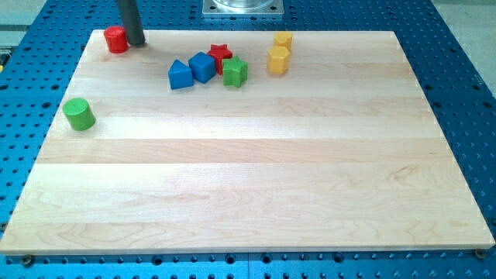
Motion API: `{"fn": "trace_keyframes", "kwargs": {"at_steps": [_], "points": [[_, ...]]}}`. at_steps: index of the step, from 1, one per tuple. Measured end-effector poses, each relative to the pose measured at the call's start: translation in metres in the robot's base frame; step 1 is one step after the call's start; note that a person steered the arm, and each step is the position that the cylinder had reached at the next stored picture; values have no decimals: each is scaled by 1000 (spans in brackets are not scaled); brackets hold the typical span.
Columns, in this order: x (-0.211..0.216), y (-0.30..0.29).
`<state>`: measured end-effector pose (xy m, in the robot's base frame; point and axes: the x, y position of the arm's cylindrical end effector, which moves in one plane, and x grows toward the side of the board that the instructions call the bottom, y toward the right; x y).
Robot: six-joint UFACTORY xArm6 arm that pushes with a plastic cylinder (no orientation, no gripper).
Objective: Move the yellow heart diagonal to the top left of the triangle
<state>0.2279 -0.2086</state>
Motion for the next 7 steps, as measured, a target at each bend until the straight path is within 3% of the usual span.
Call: {"fn": "trace_keyframes", "kwargs": {"at_steps": [1,2,3,4,5,6,7], "points": [[-1,93],[-12,223],[-35,283],[-29,323],[18,279],[30,171],[31,128]]}}
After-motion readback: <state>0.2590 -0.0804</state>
